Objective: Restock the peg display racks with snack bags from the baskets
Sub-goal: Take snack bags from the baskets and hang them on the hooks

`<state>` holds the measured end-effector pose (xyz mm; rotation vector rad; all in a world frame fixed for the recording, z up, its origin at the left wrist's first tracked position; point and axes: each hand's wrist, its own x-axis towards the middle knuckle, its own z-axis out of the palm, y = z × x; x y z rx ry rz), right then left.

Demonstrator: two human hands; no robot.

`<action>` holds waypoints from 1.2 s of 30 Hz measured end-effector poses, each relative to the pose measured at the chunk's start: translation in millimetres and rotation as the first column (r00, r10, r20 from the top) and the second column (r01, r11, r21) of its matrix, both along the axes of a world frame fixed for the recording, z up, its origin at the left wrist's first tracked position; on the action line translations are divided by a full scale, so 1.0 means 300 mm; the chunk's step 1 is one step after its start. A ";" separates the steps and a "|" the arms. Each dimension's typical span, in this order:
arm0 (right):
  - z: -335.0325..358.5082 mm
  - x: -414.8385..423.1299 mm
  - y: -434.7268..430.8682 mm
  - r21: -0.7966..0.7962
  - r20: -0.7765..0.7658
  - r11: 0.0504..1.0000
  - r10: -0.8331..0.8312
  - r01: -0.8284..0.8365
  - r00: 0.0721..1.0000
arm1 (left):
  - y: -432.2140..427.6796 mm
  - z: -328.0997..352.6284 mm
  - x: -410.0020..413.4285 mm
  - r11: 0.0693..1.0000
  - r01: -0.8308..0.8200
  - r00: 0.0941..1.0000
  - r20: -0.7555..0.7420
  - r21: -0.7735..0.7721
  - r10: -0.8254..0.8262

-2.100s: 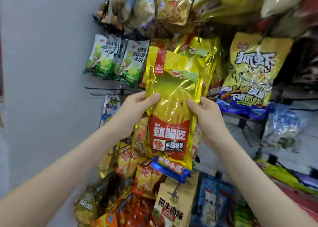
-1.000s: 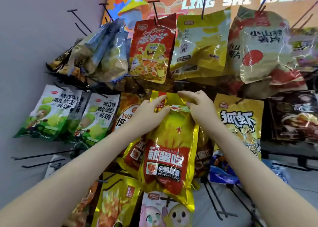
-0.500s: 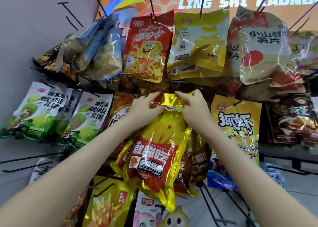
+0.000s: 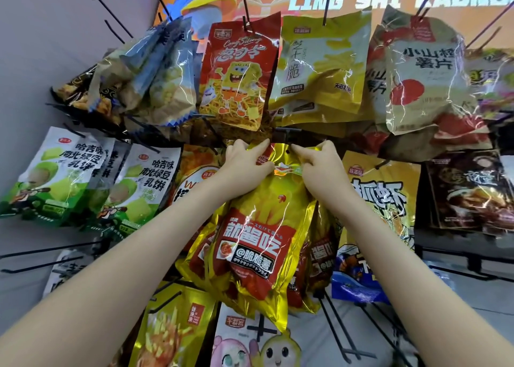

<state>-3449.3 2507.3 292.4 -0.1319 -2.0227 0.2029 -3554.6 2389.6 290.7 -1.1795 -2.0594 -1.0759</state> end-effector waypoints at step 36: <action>-0.220 0.053 -0.051 -0.393 0.072 0.909 0.183 -0.141 0.980 | 0.032 -0.067 -0.014 0.997 -0.015 0.991 0.135 0.080 0.005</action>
